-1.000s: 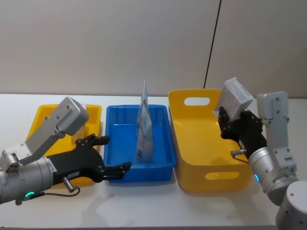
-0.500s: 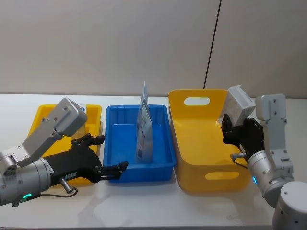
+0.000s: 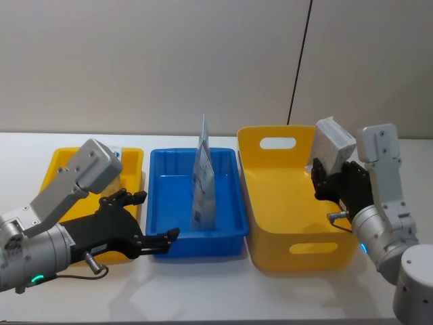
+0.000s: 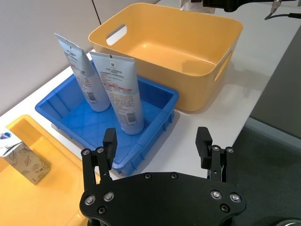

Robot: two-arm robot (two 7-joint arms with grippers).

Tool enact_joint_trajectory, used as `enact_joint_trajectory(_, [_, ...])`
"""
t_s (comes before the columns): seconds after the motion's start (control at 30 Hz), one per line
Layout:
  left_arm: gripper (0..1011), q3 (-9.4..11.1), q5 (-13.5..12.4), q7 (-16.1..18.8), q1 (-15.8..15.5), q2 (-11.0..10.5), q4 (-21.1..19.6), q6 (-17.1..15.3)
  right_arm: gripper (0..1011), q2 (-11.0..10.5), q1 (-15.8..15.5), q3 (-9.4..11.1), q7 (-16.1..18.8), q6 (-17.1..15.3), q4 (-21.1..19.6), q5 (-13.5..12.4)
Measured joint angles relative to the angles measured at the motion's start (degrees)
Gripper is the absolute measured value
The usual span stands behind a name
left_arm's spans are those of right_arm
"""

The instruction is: Bimanual collaborative sorting of washing and personal care products

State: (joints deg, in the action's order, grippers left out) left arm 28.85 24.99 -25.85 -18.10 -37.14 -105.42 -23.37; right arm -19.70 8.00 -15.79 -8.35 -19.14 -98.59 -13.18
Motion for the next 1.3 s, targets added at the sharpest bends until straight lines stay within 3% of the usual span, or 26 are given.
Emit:
enact_joint_trajectory(0.43, [1001, -0.1, -0.1, 0.2, 0.1, -0.1, -0.2, -0.1, 370, -1.6, -0.3, -0.7, 2.1, -2.3, 1.0, 1.2])
enact_joint_trajectory(1.2, [1002, -0.1, -0.1, 0.3, 0.2, -0.1, -0.3, -0.1, 373, -1.0, -0.6, -0.5, 3.1, -4.4, 3.0, 1.2])
enact_joint_trajectory(1.3, [1001, -0.1, -0.1, 0.3, 0.2, -0.1, -0.3, -0.1, 494, -0.9, -0.6, -0.5, 3.1, -4.5, 3.1, 1.2])
